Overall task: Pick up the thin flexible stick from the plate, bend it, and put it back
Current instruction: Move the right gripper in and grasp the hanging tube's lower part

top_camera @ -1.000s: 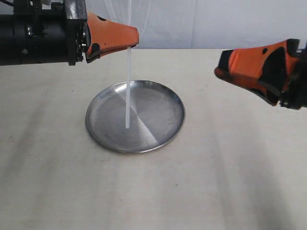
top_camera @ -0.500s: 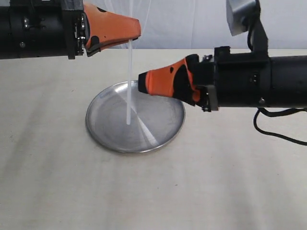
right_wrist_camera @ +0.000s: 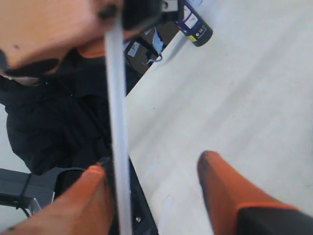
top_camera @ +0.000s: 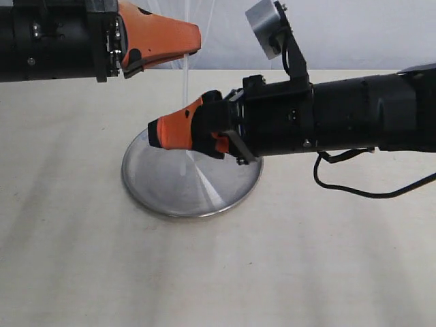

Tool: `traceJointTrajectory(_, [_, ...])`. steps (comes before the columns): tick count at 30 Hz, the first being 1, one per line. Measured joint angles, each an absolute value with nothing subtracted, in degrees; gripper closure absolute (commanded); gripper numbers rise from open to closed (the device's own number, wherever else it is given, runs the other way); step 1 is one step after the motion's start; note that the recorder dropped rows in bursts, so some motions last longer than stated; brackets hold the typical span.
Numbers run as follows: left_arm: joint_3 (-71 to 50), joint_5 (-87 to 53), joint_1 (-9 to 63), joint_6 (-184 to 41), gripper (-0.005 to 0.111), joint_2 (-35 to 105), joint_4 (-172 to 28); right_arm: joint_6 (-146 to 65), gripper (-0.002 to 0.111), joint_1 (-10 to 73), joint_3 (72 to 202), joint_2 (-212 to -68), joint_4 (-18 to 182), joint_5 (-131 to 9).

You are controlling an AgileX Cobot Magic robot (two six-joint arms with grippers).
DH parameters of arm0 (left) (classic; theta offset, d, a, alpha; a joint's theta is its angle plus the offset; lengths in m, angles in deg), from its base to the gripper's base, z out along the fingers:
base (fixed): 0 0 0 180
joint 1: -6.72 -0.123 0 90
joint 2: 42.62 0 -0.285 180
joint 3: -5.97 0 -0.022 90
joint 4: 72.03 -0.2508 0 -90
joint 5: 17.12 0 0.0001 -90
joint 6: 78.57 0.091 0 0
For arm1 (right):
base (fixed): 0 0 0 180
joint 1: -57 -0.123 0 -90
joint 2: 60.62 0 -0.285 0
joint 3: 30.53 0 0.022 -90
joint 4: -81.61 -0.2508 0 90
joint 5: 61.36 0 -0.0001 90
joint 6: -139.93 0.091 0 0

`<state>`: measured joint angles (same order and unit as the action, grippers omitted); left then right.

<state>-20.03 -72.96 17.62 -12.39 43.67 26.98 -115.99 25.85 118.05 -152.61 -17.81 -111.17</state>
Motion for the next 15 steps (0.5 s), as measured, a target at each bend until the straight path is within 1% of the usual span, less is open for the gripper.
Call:
traceJointTrajectory(5, [-20.03, -72.22, 17.62, -11.93, 0.107, 43.67, 26.87, -115.99, 0.106, 25.61, 118.05, -152.88, -17.81, -110.51])
traceJointTrajectory(6, [-20.03, -72.04, 17.62, -11.73, 0.107, 43.67, 26.87, -115.99, 0.109, 25.61, 118.05, -152.88, -17.92, -110.63])
traceJointTrajectory(15, [-20.03, -71.51, 17.62, -10.74, 0.107, 43.67, 26.87, -116.28, 0.109, 25.39, 118.13, -152.88, -18.15, -110.96])
